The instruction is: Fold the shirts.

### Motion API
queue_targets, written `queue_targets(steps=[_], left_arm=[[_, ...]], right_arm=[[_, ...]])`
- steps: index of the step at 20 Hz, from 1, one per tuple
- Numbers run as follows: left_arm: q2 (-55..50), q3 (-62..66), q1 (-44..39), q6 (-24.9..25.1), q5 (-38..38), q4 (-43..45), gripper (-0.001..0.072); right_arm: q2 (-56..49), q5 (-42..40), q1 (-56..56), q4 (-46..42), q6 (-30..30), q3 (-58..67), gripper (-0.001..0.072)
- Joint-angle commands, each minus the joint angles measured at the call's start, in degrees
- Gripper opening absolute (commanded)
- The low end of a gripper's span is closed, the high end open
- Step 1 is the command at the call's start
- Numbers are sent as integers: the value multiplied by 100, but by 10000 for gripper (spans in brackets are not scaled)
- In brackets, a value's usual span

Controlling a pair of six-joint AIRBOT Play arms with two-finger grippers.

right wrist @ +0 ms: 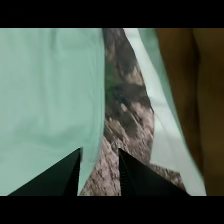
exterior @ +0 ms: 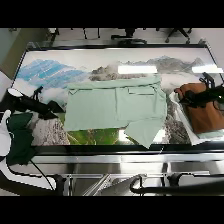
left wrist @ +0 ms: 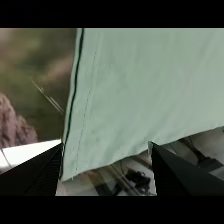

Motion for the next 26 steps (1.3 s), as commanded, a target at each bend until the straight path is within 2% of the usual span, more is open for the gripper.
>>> queue_targets(steps=[1,3,6,8,9,10,11,13,14,15,18,19,20,21,22,23,26], left_arm=[[431,-1480,-98,90,426,116,587],[424,-1801,-238,129,817,111,587],[424,-1888,-516,127,1399,66,587],[424,-1659,-656,125,1471,68,586],[424,-1488,-691,118,1429,63,556],[424,-1322,-719,122,1386,66,223],[424,-1150,-728,125,1349,66,19],[426,-857,-730,50,1331,59,12],[424,-754,-730,-15,1309,61,12],[424,-684,-728,-26,1276,63,12],[424,-531,-730,-26,1163,63,12],[426,-487,-730,-26,1084,66,12],[428,-472,-730,-26,1014,66,12],[431,-481,-730,-26,894,85,11],[435,-514,-728,-28,745,129,11],[483,-605,-710,-28,625,140,10],[909,-1200,-590,-37,522,236,10]], right_arm=[[568,85,-442,-72,245,-1082,395],[599,85,-496,-20,262,-1464,399],[597,-2,-494,577,94,-2033,399],[597,-2,-490,881,-111,-2380,400],[595,-20,-446,898,-177,-2535,400],[581,-59,-367,905,-247,-2677,401],[566,-129,-269,901,-306,-2798,402],[518,-452,52,903,-315,-3021,420],[461,-649,232,903,-304,-3086,468],[358,-815,437,964,-306,-3110,486],[28,-1126,966,1759,-643,-3106,475],[-48,-1137,1102,2129,-876,-3104,413],[-66,-1084,1185,2400,-1082,-3095,213],[-44,-949,1215,2570,-1204,-3069,78],[42,-756,1200,2553,-1213,-3034,16],[181,-586,1130,2391,-1172,-3014,16],[922,-125,717,1211,-396,-3010,15]])
